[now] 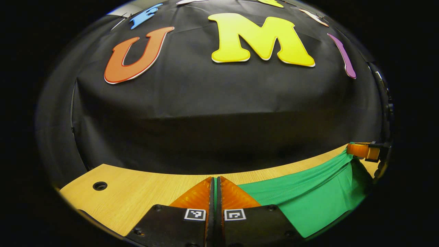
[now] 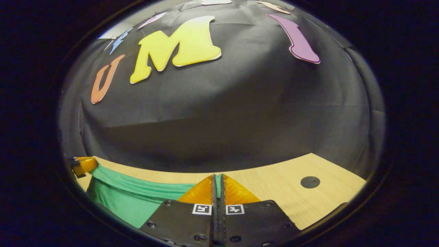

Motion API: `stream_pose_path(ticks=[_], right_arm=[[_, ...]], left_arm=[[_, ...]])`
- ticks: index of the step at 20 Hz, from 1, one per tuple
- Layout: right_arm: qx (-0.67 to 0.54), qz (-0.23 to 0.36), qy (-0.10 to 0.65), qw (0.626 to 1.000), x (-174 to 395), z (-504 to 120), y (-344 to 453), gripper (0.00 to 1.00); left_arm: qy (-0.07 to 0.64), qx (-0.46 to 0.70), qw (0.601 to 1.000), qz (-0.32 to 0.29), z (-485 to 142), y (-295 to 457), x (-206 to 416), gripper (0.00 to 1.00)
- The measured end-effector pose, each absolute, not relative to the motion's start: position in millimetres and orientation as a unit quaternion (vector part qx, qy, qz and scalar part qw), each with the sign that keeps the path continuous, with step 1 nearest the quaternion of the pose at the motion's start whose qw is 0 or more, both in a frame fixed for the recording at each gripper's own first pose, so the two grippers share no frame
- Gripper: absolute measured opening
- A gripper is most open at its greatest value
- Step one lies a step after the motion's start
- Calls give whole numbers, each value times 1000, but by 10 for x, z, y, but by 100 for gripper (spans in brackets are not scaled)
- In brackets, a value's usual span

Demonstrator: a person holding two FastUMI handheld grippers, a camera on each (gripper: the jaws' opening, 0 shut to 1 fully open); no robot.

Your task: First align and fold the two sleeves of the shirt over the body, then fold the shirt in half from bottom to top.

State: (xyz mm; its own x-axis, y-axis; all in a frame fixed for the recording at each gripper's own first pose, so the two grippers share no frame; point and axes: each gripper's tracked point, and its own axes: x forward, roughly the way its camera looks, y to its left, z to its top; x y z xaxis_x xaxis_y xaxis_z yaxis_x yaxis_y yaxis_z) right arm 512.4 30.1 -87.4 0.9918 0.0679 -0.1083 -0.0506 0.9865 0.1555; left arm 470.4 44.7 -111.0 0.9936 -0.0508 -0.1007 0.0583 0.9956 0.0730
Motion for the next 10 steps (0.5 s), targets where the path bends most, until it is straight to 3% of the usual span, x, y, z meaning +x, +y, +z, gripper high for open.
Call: stream_pose_path(ticks=[4, 5, 6, 7, 8, 9, 10], right_arm=[[52, 16, 67, 996, 5182, -974, 295, 2], [40, 14, 62, 997, 5161, -963, 302, 9], [36, 20, 57, 998, 5152, -940, 311, 31], [39, 21, 54, 998, 5141, -935, 297, 53], [46, 21, 54, 997, 5109, -910, 281, 75], [52, 15, 53, 997, 5106, -919, 243, 97], [56, 10, 49, 997, 5063, -912, 203, 98]], left_arm=[[51, 33, 998, -17, -1166, 480, 4717, 10], [46, 28, 999, -10, -1139, 512, 4709, 10], [41, 19, 999, -8, -1133, 540, 4712, 13], [38, 10, 999, -9, -1130, 562, 4683, 9], [36, -1, 999, -10, -1131, 580, 4676, 39], [34, -6, 999, -7, -1130, 604, 4666, 60], [26, -9, 1000, -1, -1117, 647, 4633, 80]])
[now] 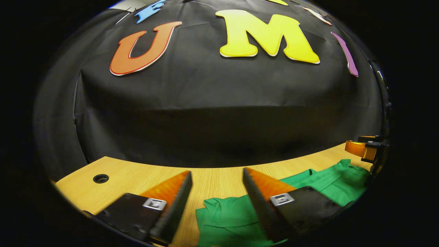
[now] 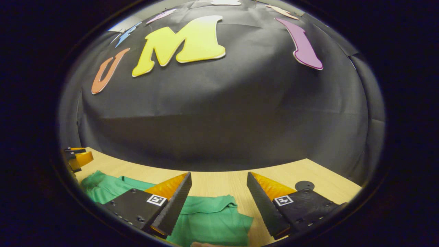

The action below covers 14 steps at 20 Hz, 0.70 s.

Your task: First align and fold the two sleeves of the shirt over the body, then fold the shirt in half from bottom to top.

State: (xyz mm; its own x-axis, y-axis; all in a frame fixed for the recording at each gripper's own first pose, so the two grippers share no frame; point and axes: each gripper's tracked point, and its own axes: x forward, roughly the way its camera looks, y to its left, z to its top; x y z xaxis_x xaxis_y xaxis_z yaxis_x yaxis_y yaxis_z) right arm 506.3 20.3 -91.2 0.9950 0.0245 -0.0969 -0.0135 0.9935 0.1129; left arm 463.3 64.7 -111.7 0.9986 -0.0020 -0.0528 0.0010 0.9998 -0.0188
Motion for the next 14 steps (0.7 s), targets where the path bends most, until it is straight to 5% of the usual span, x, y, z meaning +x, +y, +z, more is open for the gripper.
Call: stream_pose_path(ticks=[1, 14], right_arm=[[56, 7, 41, 998, 5017, -880, 173, 98], [7, -20, -80, 997, 3671, -503, 187, 96]], left_arm=[[18, -12, 1000, 8, -1072, 682, 4639, 100], [-26, 8, 998, 62, -975, 969, 3587, 100]])
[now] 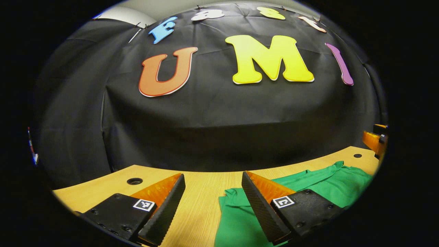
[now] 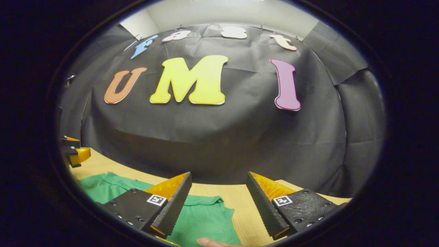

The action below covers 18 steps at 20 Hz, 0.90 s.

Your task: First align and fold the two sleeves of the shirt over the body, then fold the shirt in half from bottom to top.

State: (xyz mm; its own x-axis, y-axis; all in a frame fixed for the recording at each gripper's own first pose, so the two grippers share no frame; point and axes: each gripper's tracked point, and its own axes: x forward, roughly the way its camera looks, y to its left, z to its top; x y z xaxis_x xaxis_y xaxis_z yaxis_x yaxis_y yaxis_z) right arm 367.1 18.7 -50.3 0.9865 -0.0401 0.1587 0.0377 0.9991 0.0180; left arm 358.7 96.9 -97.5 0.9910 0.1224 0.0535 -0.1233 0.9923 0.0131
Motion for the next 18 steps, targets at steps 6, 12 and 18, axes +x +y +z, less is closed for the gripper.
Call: stream_pose_path(ticks=[6, 12, 18], right_arm=[[5, -7, -80, 997, 2965, -570, 341, 97], [-44, 12, -73, 996, 2146, -777, 407, 95], [3, 40, -40, 998, 1346, -968, 260, 95]], left_arm=[[-13, -50, 996, 76, -1055, 1021, 2925, 100], [0, -81, 991, 102, -1165, 1013, 2304, 100], [-12, -88, 992, 85, -1126, 820, 1529, 100]])
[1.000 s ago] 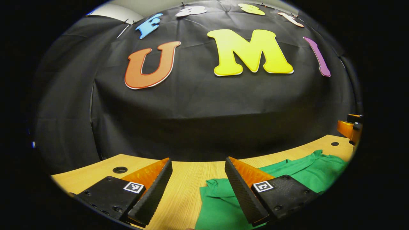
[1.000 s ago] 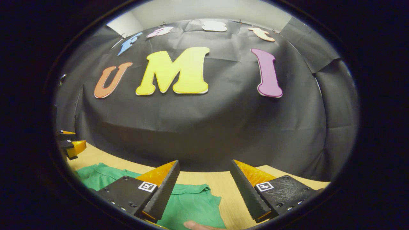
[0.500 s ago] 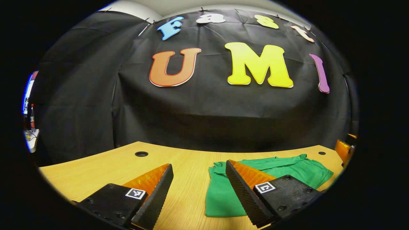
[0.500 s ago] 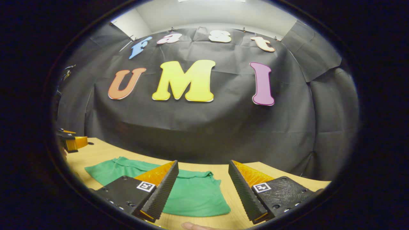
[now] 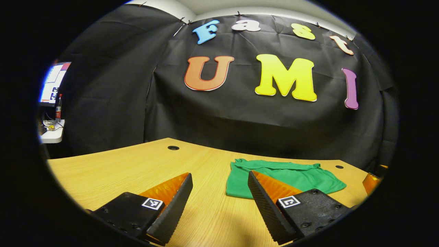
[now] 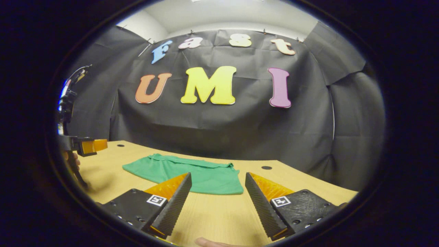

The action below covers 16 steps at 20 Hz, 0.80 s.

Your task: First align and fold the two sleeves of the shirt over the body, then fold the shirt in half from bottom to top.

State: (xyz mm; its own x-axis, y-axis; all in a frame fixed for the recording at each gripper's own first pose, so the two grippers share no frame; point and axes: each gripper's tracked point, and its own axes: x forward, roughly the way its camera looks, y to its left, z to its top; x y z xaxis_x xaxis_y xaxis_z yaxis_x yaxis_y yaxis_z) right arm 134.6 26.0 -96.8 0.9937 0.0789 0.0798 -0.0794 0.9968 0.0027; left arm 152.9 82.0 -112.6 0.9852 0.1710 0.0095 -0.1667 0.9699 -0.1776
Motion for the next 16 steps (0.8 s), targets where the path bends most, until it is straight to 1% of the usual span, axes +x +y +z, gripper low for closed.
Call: stream_pose_path(ticks=[2, 3, 4, 5, 6, 7, 8, 10, 11, 12, 13, 16], right_arm=[[-13, 53, -55, 997, 1058, -944, 261, 96], [-26, 59, -62, 996, 932, -907, 273, 95], [-39, 62, -62, 995, 814, -895, 267, 96], [-52, 60, -55, 995, 674, -923, 238, 95], [-60, 60, -52, 995, 531, -901, 217, 96], [-72, 56, -57, 994, 376, -819, 204, 97], [-82, 39, -70, 993, 239, -690, 148, 96], [-83, 19, -88, 992, -30, -477, 65, 96], [-77, 21, -92, 993, -184, -418, 99, 94], [-73, 27, -95, 992, -322, -343, 126, 97], [-69, 25, -95, 993, -448, -257, 85, 95], [-67, 0, -79, 995, -651, -81, -135, 96]], left_arm=[[-28, -64, 994, 82, -981, 769, 1259, 100], [-29, -50, 995, 75, -924, 674, 1141, 100], [-27, -43, 996, 69, -871, 591, 1000, 100], [-29, -38, 997, 63, -816, 527, 861, 100], [-23, -33, 998, 54, -783, 430, 729, 100], [-14, -26, 998, 50, -762, 349, 589, 100], [-8, -25, 999, 46, -753, 297, 473, 100], [11, -16, 1000, 22, -702, 97, 291, 100], [9, -5, 1000, 15, -633, 47, 200, 100], [13, 2, 1000, 13, -603, 38, 111, 100], [12, 6, 1000, 13, -540, 33, 13, 100], [-2, 0, 1000, -11, -321, -95, -153, 100]])
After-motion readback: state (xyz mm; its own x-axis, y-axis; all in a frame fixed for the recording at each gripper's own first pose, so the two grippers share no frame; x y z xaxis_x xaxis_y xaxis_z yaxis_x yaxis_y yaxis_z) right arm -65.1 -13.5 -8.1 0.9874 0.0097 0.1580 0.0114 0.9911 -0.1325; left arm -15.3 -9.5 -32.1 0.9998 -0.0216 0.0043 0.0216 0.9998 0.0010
